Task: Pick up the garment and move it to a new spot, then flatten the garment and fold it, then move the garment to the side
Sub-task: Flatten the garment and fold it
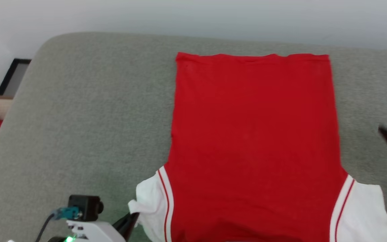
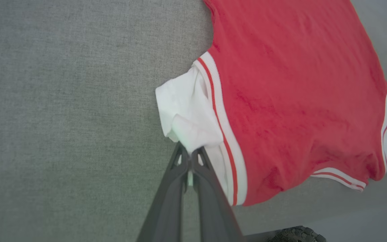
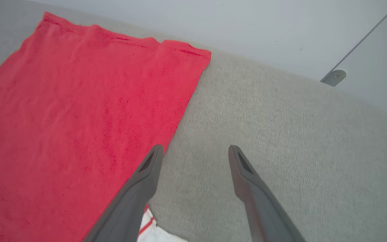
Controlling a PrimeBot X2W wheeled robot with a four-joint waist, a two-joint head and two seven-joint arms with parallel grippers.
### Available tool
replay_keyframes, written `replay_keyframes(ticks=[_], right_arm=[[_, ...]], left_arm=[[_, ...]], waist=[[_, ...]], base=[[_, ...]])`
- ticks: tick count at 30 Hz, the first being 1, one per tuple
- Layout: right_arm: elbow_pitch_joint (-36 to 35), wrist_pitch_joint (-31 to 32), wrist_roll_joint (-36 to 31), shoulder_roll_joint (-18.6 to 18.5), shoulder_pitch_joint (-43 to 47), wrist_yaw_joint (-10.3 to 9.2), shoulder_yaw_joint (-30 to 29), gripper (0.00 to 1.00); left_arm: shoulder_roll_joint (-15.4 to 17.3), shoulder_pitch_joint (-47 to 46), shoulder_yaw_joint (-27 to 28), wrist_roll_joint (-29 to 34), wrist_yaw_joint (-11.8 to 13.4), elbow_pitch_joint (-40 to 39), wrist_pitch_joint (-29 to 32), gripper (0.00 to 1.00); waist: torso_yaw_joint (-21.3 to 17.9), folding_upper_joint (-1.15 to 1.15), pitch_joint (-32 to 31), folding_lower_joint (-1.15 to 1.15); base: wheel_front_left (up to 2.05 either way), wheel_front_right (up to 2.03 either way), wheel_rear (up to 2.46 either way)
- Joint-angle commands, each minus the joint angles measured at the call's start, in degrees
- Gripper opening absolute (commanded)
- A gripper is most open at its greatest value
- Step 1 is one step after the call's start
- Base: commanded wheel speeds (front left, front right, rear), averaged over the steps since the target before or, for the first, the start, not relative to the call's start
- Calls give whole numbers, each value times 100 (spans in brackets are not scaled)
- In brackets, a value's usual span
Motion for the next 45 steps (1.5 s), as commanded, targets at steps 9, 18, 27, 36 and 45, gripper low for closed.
replay_keyframes(ticks=[9, 18, 27, 36, 45], right_arm=[[1802, -655, -654, 132, -2073, -6, 230, 100], [3845, -593, -856, 28, -3458, -5, 396, 100], [5416, -530, -1193, 133, -4322, -6, 237, 100], [6860, 25, -1823, 158, -4623, -9, -183, 100], [7407, 293, -2367, 213, -4917, -13, -473, 0]], left_arm=[[-415, -779, -377, 254, -422, 188, 91, 0], [-862, -1362, -690, 370, -873, 539, 56, 0], [-1195, -1713, -890, 407, -1216, 916, -36, 0], [-1327, -1843, -956, 346, -1408, 1175, -104, 0], [-1296, -1899, -896, 318, -1437, 1365, -169, 0]], waist=[[915, 0, 621, 0], [1595, 0, 1169, 0], [1945, 0, 1524, 0], [2030, 0, 1574, 0], [1881, 0, 1480, 0]], base=[[0, 0, 0], [0, 0, 0], [0, 0, 0], [0, 0, 0], [0, 0, 0]])
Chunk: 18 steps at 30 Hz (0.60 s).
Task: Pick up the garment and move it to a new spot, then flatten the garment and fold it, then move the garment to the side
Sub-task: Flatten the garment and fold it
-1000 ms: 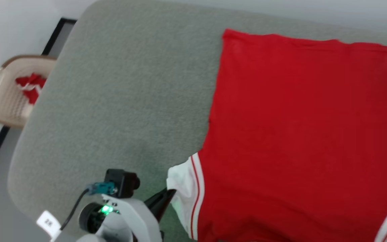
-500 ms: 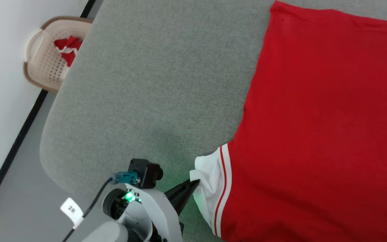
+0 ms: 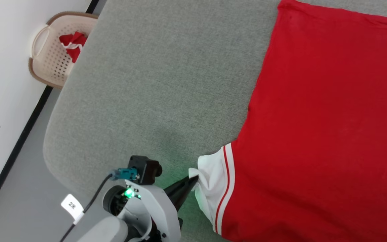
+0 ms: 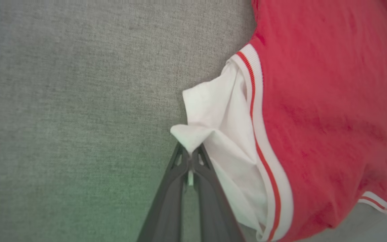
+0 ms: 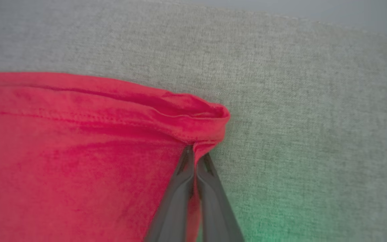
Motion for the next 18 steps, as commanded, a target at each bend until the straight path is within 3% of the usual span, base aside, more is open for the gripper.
replay_keyframes(ticks=[1, 11, 18], right_arm=[[458, 191, -112, 91, 517, -22, 1, 0], [-94, 223, 524, 818, 1181, 5, 704, 0], [-1561, 392, 1644, 481, 2266, -3, 1521, 0]], left_arm=[[20, -59, 26, -13, 8, 22, -21, 0], [245, 150, 219, -86, 159, 79, -125, 0], [476, 362, 332, -128, 334, 5, -84, 0]], waist=[[-61, 0, -56, 0], [-636, 0, -626, 0], [-1019, 0, -1056, 0]], base=[[0, 0, 0], [0, 0, 0], [0, 0, 0]])
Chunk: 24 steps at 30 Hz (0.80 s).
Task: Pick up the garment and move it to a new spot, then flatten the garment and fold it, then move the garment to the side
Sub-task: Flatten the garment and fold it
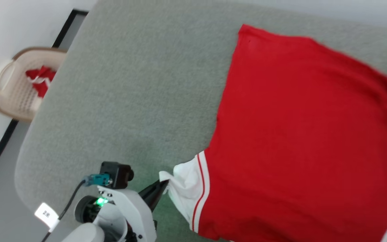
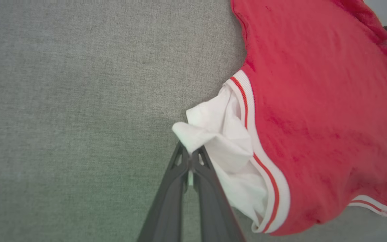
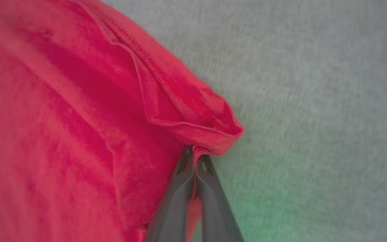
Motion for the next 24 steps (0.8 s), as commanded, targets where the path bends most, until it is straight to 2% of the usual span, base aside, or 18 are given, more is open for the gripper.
replay_keyframes(ticks=[1, 6, 11, 15, 20, 24], right_arm=[[-35, 256, 215, -22, 626, 19, 184, 0], [-1160, 453, 888, -385, 1688, 8, 248, 0], [-1999, 597, 1291, -502, 2881, 8, -38, 0], [-2568, 554, 1350, -467, 3793, 7, -441, 0], [-3098, 587, 1303, -166, 4678, 7, -914, 0], [-3343, 551, 1215, 58, 5061, 7, -1123, 0]], left_arm=[[49, 83, 28, -17, 50, -22, 11, 0], [201, 267, 99, -67, 162, -110, 13, 0], [334, 462, 173, -115, 290, -201, -18, 0], [425, 610, 223, -159, 363, -281, -42, 0], [514, 760, 301, -212, 449, -373, -81, 0], [534, 820, 328, -246, 480, -434, -99, 0]], waist=[[-336, 0, -361, 0], [-565, 0, -623, 0], [-755, 0, -818, 0], [-878, 0, -925, 0], [-1027, 0, -996, 0], [-1129, 0, -1004, 0]], base=[[0, 0, 0], [0, 0, 0], [0, 0, 0], [0, 0, 0], [0, 0, 0], [0, 0, 0]])
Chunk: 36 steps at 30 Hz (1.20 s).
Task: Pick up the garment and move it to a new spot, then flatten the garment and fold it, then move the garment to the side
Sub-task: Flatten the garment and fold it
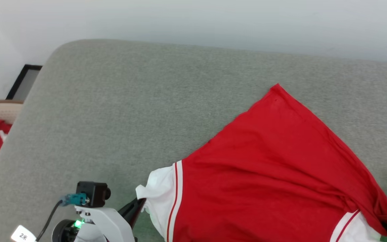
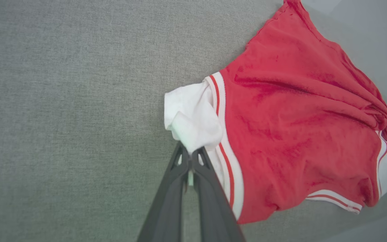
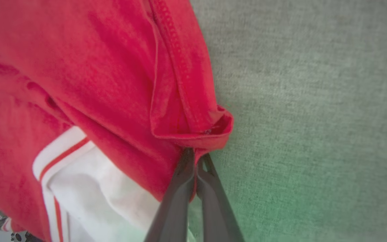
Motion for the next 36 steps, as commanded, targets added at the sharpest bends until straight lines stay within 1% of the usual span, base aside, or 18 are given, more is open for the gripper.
replay_keyframes(ticks=[1, 2, 3, 4, 5, 8, 13, 18, 22, 25, 27, 30, 34, 35, 36], right_arm=[[93, 20, -119, 114, 331, -10, 53, 0], [35, -39, -169, 143, 345, -10, 30, 0], [-22, -84, -223, 166, 351, -10, 24, 19], [-58, -121, -283, 148, 353, -10, 34, 48], [-80, -149, -314, 122, 351, -10, 48, 100], [-208, -71, -337, 124, 309, -10, 48, 100], [-587, 146, -329, 155, 234, -9, -154, 100], [-1282, 506, -348, 134, 129, -8, -418, 100], [-1840, 610, -498, 109, -174, -7, -549, 100], [-2100, 357, -625, 63, -574, -7, -418, 100], [-2085, 74, -712, -6, -913, -7, -233, 100], [-1788, -506, -930, -129, -1498, -7, 127, 100], [-1050, -1191, -1089, -285, -2303, -7, 729, 100], [-852, -1337, -1103, -345, -2511, -8, 907, 100], [-852, -1337, -1103, -345, -2511, -8, 907, 100]], left_arm=[[3, 32, 15, -42, 18, -25, -25, 0], [2, 35, 15, -47, 18, -29, -23, 0], [8, 39, 20, -49, 25, -32, -24, 0], [14, 43, 24, -53, 31, -37, -23, 0], [15, 42, 25, -57, 33, -42, -23, 0], [28, 54, 39, -54, 44, -55, -33, 0], [59, 98, 60, -59, 75, -100, -59, 0], [57, 146, 45, -75, 102, -147, -73, 0], [14, 115, -4, -48, 97, -191, -52, 0], [-17, 32, -46, -14, 53, -197, -23, 0], [-54, -22, -85, 12, 30, -178, -11, 0], [-127, -154, -163, 59, -40, -132, 16, 0], [-262, -330, -260, 86, -150, -34, 35, 0], [-290, -375, -281, 102, -178, -14, 40, 0], [-290, -375, -281, 102, -178, -14, 40, 0]], waist=[[-87, 0, -33, 0], [-106, 0, -35, 0], [-131, 0, -34, 0], [-151, 0, -32, 0], [-168, 0, -31, 0], [-226, 0, -34, 0], [-319, 0, -40, 0], [-332, 0, -70, 0], [-229, 0, -54, 0], [-91, 0, 2, 0], [25, 0, 59, 0], [235, 0, 173, 0], [516, 0, 349, 0], [583, 0, 399, 0], [583, 0, 399, 0]], base=[[0, 0, 0], [0, 0, 0], [0, 0, 0], [0, 0, 0], [0, 0, 0], [0, 0, 0], [0, 0, 0], [0, 0, 0], [0, 0, 0], [0, 0, 0], [0, 0, 0], [0, 0, 0], [0, 0, 0], [0, 0, 0], [0, 0, 0]])
